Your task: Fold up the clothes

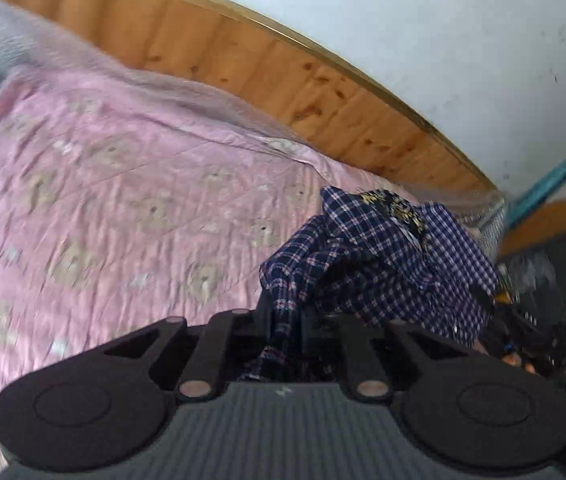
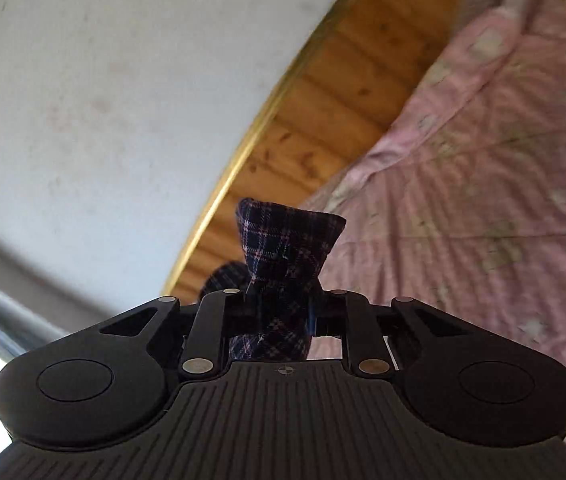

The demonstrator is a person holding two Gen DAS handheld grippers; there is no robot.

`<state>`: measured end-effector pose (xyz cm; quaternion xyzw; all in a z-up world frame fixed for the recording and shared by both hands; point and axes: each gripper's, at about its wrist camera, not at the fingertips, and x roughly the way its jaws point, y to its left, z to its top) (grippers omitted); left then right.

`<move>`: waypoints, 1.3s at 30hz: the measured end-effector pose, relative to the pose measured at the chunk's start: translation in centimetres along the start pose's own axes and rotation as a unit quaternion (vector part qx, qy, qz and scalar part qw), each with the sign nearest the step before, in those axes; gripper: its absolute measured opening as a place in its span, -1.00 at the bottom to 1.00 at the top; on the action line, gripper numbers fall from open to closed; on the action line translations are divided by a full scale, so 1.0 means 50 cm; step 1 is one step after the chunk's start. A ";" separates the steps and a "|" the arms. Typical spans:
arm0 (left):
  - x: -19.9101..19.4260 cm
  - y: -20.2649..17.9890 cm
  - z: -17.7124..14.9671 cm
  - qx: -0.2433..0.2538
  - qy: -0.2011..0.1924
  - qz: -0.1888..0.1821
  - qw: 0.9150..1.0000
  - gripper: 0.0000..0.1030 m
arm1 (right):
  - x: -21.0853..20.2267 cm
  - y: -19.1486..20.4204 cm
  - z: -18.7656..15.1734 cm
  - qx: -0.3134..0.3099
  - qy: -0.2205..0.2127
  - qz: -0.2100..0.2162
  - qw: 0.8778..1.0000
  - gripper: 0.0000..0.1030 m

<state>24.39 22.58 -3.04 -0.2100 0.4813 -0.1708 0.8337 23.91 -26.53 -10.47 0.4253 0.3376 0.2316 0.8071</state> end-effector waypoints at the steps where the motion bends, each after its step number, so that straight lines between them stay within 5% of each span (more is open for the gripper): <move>1: 0.063 0.011 0.061 0.014 0.019 0.001 1.000 -0.43 | -0.019 -0.013 -0.031 0.012 -0.024 -0.040 0.999 -0.65; 2: 0.124 0.024 0.113 0.024 0.035 0.007 0.999 -0.06 | -0.036 -0.028 -0.063 0.024 -0.046 -0.081 0.995 -0.60; 3: 0.177 0.046 0.133 0.017 0.045 0.033 0.998 0.01 | -0.023 -0.053 -0.098 0.029 -0.052 -0.126 0.990 -0.50; 4: 0.230 0.068 0.154 0.010 0.054 0.059 0.997 -0.06 | -0.009 -0.078 -0.133 0.034 -0.056 -0.171 0.983 -0.31; 6: 0.281 0.094 0.143 -0.003 0.061 0.077 0.995 -0.41 | 0.032 -0.144 -0.182 0.030 -0.013 -0.239 0.971 -0.26; 9: 0.274 0.093 0.069 -0.003 0.046 0.047 0.998 -0.41 | -0.003 -0.174 -0.203 0.049 -0.019 -0.244 0.968 -0.10; 12: 0.248 0.067 0.001 0.015 0.030 -0.003 0.999 -0.11 | -0.033 -0.168 -0.191 0.035 -0.039 -0.238 0.970 0.06; 16: 0.279 0.101 -0.052 0.005 0.026 0.075 0.997 -0.12 | -0.021 -0.165 -0.162 0.006 -0.049 -0.271 0.961 0.13; 20: 0.260 0.160 -0.059 -0.013 -0.009 0.090 0.996 0.12 | -0.021 -0.141 -0.109 -0.061 -0.065 -0.289 0.953 0.19; 27: 0.323 0.132 0.014 0.040 -0.010 0.063 0.997 0.17 | 0.113 -0.163 0.030 -0.166 0.039 -0.262 0.950 0.18; 29: 0.349 0.109 0.026 0.060 -0.001 0.054 0.997 0.12 | 0.162 -0.169 0.056 -0.183 0.082 -0.253 0.946 0.00; 31: 0.374 0.086 0.037 0.080 0.007 0.045 0.996 0.09 | 0.195 -0.167 0.055 -0.207 0.123 -0.254 0.937 -0.57; 33: 0.400 0.063 0.049 0.100 0.016 0.036 0.994 -0.40 | 0.211 -0.149 0.045 -0.249 0.133 -0.257 0.924 -0.81; 34: 0.413 0.052 0.055 0.110 0.020 0.031 0.993 -0.98 | 0.215 -0.138 0.041 -0.270 0.132 -0.260 0.918 -0.87; 39: 0.369 0.101 0.064 0.056 -0.023 0.033 0.998 -1.00 | 0.182 -0.089 0.055 -0.291 0.071 -0.214 0.930 -0.95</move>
